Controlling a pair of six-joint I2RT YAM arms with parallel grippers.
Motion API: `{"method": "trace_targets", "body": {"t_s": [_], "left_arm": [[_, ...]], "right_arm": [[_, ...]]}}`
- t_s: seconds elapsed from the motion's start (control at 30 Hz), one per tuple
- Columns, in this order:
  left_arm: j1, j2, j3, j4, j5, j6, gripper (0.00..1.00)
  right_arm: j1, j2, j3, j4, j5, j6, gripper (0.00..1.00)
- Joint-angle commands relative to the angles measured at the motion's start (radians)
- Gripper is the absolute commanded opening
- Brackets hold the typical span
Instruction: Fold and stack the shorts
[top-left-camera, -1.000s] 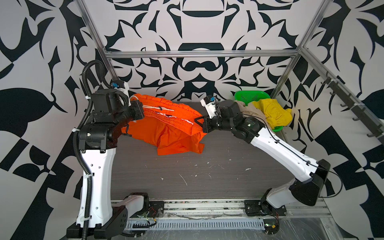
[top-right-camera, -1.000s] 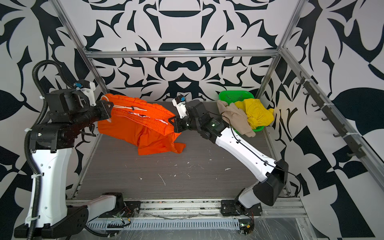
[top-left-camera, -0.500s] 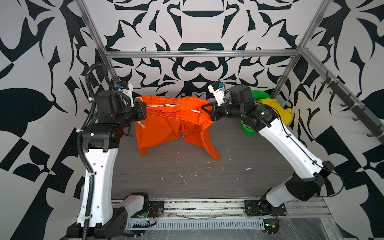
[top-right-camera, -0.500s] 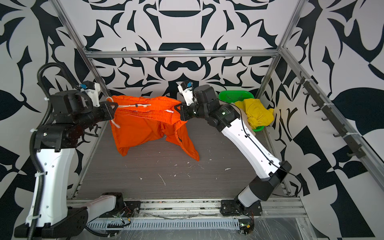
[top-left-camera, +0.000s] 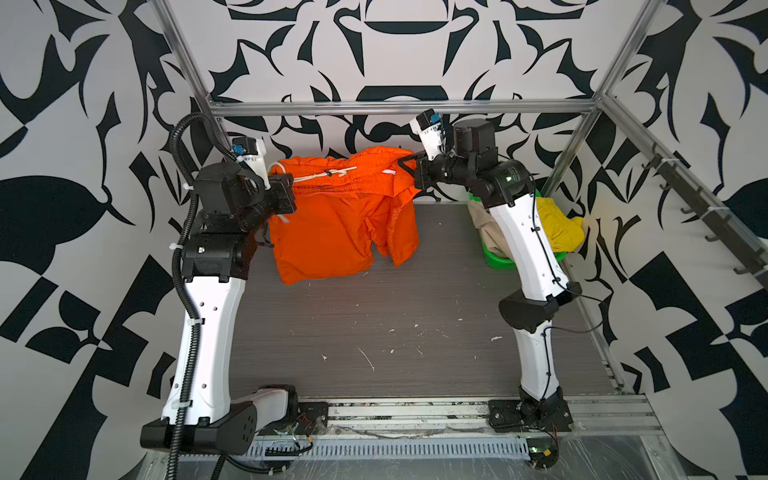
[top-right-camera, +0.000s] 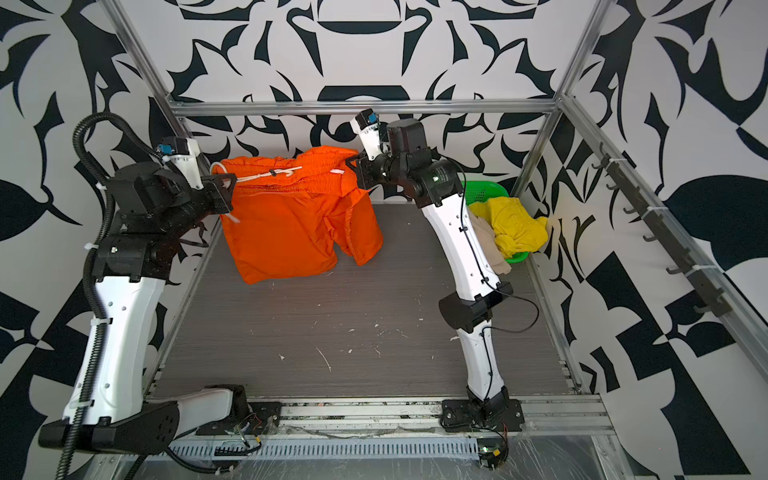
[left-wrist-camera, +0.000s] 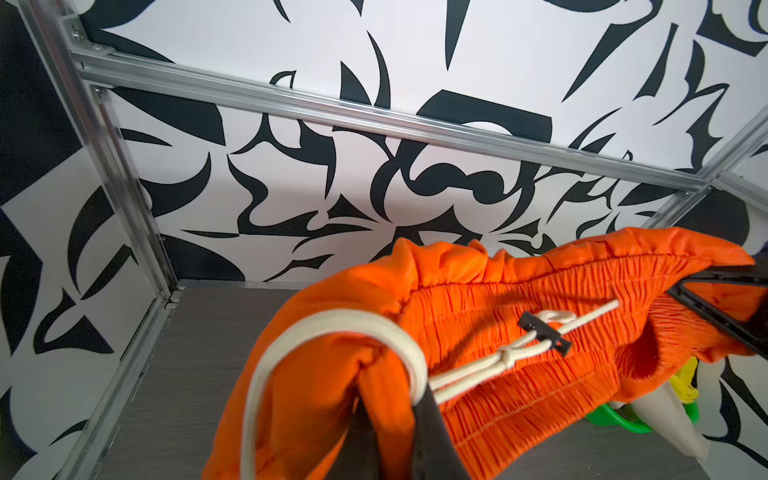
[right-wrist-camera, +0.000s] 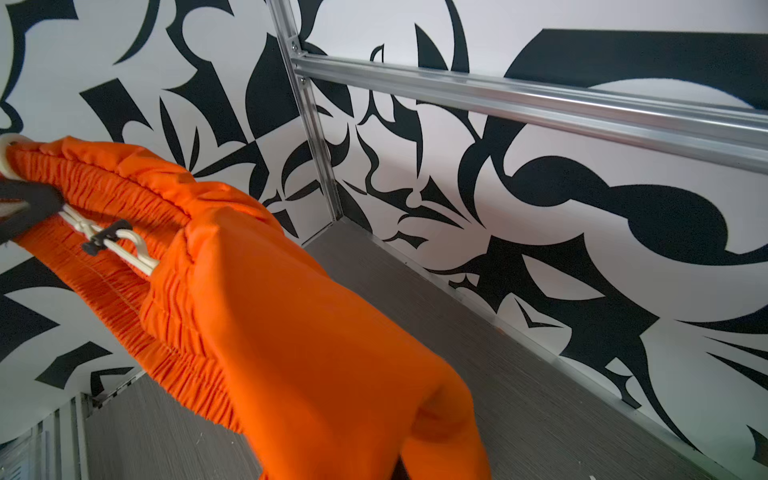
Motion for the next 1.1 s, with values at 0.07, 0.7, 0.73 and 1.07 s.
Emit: {"method": "trace_targets", "body": {"t_s": [0.07, 0.7, 0.73, 1.07], "left_arm": [[0.008, -0.204, -0.291, 0.108, -0.038, -0.061, 0.12], [0.008, -0.675, -0.844, -0.358, -0.017, -0.503, 0.68], [0.009, -0.674, -0.826, -0.366, -0.018, -0.505, 0.68], [-0.019, -0.4, -0.885, -0.045, 0.147, -0.547, 0.63]], "right_arm": [[-0.012, -0.235, -0.477, 0.128, -0.076, -0.025, 0.0], [-0.008, -0.583, -1.424, 0.02, -0.006, 0.055, 0.69], [-0.007, -0.607, -1.405, 0.004, 0.016, 0.072, 0.69], [0.103, -0.6, -1.548, 0.265, 0.049, 0.347, 0.68]]}}
